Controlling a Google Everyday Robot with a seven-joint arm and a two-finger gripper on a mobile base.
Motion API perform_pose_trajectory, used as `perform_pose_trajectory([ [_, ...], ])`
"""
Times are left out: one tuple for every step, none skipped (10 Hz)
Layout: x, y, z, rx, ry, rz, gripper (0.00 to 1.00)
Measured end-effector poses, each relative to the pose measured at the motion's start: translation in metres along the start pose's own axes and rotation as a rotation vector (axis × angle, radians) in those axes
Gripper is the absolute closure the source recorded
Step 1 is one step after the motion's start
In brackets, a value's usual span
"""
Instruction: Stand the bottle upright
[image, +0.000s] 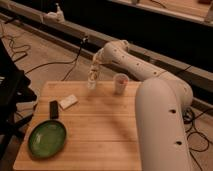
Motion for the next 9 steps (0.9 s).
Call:
perform_pose_trajectory([
  [0.002, -0.003, 0.0, 0.0, 0.003, 0.007, 0.56],
  [0.003, -0.005, 0.0, -0.001, 0.003, 0.01, 0.48],
  [0.003, -0.006, 0.0, -0.001, 0.0, 0.01, 0.45],
  [0.002, -0.007, -0.001, -0.003, -0.007, 0.008, 0.46],
  [-0.001, -0.007, -0.002, -0.005, -0.017, 0.006, 0.53],
  [-0.004, -0.007, -0.004, -0.003, -0.027, -0.001, 0.63],
  [-0.008, -0.007, -0.005, 0.001, -0.037, -0.012, 0.74],
  [-0.01, -0.008, -0.005, 0.007, -0.043, -0.022, 0.83],
  [-0.012, -0.007, -0.006, 0.013, -0.049, -0.033, 0.95],
])
